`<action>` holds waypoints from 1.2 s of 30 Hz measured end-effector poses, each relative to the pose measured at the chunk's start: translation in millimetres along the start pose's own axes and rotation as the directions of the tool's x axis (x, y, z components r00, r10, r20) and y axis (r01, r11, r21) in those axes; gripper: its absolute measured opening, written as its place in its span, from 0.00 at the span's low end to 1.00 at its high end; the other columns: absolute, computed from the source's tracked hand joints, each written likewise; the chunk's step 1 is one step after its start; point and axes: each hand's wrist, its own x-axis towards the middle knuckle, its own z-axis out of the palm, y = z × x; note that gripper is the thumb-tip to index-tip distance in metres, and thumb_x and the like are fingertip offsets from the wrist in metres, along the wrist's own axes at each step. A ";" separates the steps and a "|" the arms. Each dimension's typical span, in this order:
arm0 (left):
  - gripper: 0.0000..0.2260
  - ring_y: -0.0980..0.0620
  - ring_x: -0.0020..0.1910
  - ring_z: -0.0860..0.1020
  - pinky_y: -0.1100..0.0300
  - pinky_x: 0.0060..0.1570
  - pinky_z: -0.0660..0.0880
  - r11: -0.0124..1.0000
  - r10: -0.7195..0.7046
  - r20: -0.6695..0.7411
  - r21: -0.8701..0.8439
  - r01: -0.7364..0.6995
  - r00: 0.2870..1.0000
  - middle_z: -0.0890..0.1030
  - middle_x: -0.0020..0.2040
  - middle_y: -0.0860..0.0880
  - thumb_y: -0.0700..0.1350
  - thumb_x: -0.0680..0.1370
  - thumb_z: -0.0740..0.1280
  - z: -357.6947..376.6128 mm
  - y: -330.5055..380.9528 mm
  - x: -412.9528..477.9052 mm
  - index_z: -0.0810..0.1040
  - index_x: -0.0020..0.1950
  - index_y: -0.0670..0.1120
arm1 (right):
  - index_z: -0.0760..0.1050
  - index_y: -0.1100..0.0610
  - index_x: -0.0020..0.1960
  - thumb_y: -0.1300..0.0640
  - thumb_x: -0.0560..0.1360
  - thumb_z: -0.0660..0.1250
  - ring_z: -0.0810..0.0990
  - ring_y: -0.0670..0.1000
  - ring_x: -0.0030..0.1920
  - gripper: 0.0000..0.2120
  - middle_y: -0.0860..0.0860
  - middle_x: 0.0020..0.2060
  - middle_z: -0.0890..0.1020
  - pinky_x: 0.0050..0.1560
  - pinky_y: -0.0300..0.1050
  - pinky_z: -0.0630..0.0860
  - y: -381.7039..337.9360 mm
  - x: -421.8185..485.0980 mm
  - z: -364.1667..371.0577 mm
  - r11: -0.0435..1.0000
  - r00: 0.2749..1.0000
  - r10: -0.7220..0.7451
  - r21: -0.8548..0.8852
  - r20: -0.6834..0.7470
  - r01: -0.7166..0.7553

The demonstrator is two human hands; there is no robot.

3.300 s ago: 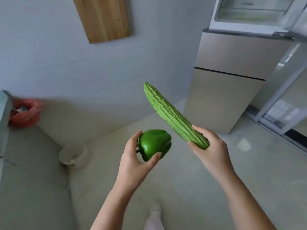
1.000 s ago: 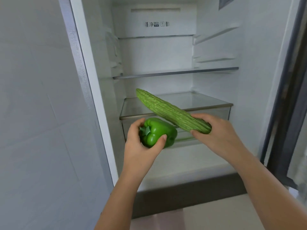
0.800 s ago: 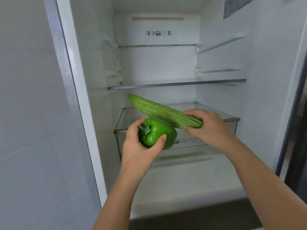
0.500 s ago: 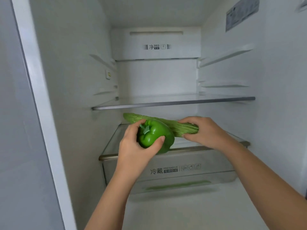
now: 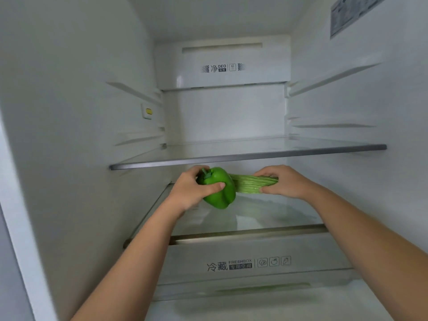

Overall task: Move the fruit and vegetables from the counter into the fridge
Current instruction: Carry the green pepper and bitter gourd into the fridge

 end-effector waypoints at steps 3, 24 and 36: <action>0.17 0.58 0.43 0.75 0.67 0.43 0.73 0.998 -0.047 0.054 -0.042 0.049 0.997 0.75 0.44 0.55 0.43 0.70 0.74 -0.9 -3.2 18.5 0.74 0.56 0.47 | 0.77 0.51 0.58 0.61 0.68 0.73 0.76 0.48 0.55 0.19 0.48 0.53 0.79 0.59 0.42 0.70 10.0 7.8 -1.4 1.000 1.000 0.021 0.001 0.003 -0.021; 0.36 0.49 0.60 0.73 0.54 0.61 0.70 0.997 -0.063 0.222 -0.022 0.069 0.973 0.70 0.63 0.47 0.45 0.67 0.76 18.9 -16.8 41.5 0.62 0.70 0.49 | 0.73 0.53 0.63 0.58 0.69 0.71 0.74 0.51 0.58 0.23 0.52 0.60 0.77 0.59 0.41 0.68 23.5 11.9 2.1 0.995 0.998 0.064 -0.081 -0.028 -0.066; 0.43 0.47 0.65 0.68 0.58 0.60 0.67 0.996 -0.089 0.191 0.041 0.083 0.978 0.66 0.69 0.44 0.45 0.68 0.75 16.0 -11.0 28.8 0.52 0.75 0.44 | 0.72 0.49 0.62 0.49 0.70 0.71 0.74 0.49 0.56 0.22 0.52 0.60 0.76 0.60 0.46 0.69 9.2 -7.9 -10.2 0.989 0.982 0.132 -0.048 -0.133 -0.140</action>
